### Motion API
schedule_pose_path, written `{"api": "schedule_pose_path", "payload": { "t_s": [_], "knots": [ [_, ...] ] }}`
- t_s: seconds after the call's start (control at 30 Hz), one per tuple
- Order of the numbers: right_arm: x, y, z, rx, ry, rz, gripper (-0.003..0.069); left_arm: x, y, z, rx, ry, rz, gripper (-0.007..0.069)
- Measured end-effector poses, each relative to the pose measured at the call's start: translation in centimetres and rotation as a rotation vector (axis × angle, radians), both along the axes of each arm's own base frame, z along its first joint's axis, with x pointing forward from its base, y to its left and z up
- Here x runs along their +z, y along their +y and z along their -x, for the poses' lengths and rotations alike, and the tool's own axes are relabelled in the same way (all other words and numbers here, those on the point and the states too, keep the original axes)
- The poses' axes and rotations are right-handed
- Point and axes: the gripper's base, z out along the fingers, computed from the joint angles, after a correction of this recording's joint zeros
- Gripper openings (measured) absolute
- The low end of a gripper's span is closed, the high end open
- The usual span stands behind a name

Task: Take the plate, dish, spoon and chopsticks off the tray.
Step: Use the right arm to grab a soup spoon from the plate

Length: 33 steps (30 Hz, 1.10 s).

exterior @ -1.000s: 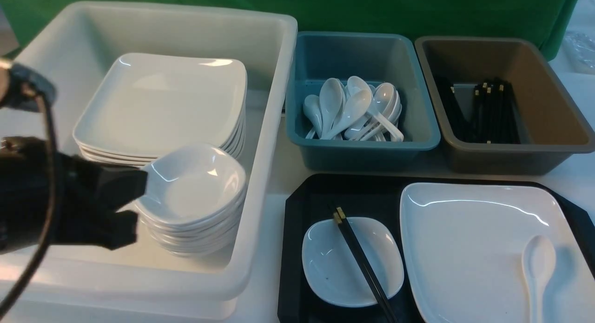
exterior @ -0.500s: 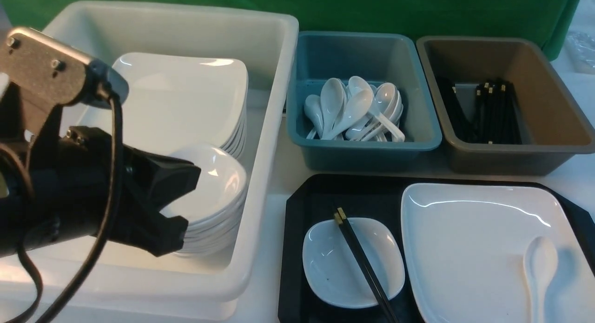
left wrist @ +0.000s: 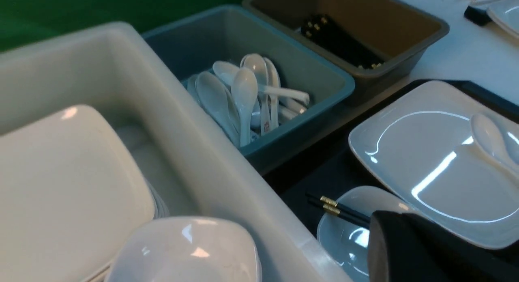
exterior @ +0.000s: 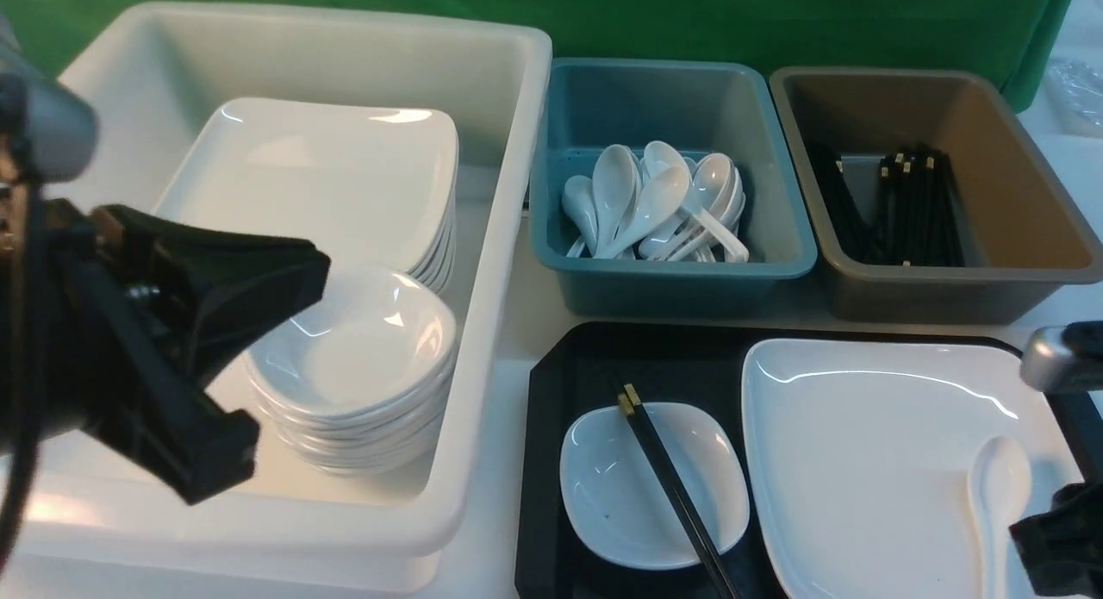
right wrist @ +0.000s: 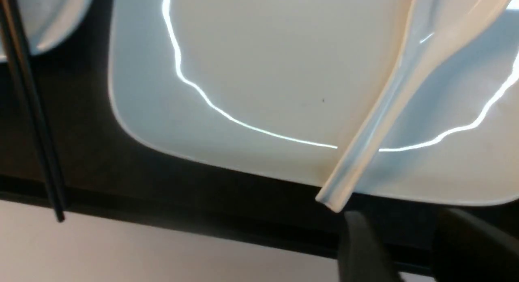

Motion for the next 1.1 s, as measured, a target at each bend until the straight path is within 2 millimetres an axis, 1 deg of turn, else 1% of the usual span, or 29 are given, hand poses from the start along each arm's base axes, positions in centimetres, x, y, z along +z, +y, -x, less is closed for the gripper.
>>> {"api": "schedule_pose_path", "payload": {
  "t_s": [0.03,0.13,0.2,0.23,0.33,0.37,0.4,0.5,0.63,0.7,0.8,0.83,0.87,0.9,0.97,1.1],
  "knots": [
    [-0.6,0.1,-0.6,-0.016,0.015,0.005,0.0358,0.4,0.3,0.6,-0.001,-0.024,0.013,0.0006],
    [-1.5,0.2,-1.6,-0.068,0.020,0.001,0.0419,0.8,0.8,1.3,-0.003,-0.050,0.024,0.0006],
    [-2.4,0.2,-2.5,-0.117,0.020,-0.004,0.0442,0.9,0.9,1.7,-0.008,-0.049,0.026,0.0006],
    [-2.4,0.2,-2.6,-0.117,0.021,-0.004,0.0442,0.9,1.0,1.7,-0.009,-0.048,0.026,0.0006],
    [-3.6,0.3,-3.4,-0.150,0.050,0.003,0.0448,0.7,1.0,1.8,-0.014,-0.032,0.016,0.0006],
    [-4.6,0.3,-4.0,-0.173,0.081,0.013,0.0449,0.6,0.9,1.8,-0.017,-0.024,0.010,0.0006],
    [-4.9,0.3,-4.2,-0.179,0.086,0.014,0.0449,0.6,0.9,1.9,-0.018,-0.020,0.007,0.0006],
    [-6.4,0.1,-4.8,-0.202,0.136,0.029,0.0449,0.5,0.9,1.9,-0.022,-0.009,0.002,0.0006],
    [-7.6,0.1,-5.3,-0.212,0.163,0.037,0.0450,0.4,0.9,2.0,-0.024,-0.004,-0.001,0.0006],
    [-8.0,0.1,-5.4,-0.213,0.171,0.039,0.0435,0.4,0.9,2.0,-0.024,-0.003,-0.001,0.0006],
    [-8.1,0.1,-5.5,-0.193,0.172,0.042,0.0370,0.4,0.9,2.0,-0.024,-0.003,-0.001,0.0006],
    [-8.2,0.1,-5.5,-0.184,0.171,0.043,0.0318,0.4,0.9,2.0,-0.024,-0.003,-0.001,0.0006],
    [-8.2,0.1,-5.5,-0.184,0.170,0.043,0.0318,0.4,0.9,2.0,-0.024,-0.003,-0.001,0.0006],
    [-8.2,0.1,-5.6,-0.178,0.166,0.043,0.0260,0.4,0.9,2.0,-0.024,-0.003,-0.001,0.0006],
    [-8.2,0.0,-5.6,-0.174,0.165,0.044,0.0214,0.4,0.9,1.9,-0.024,-0.003,-0.002,0.0006],
    [-8.2,-0.2,-5.7,-0.164,0.163,0.052,0.0209,0.4,0.9,1.9,-0.024,-0.003,-0.002,0.0006]
  ]
}}
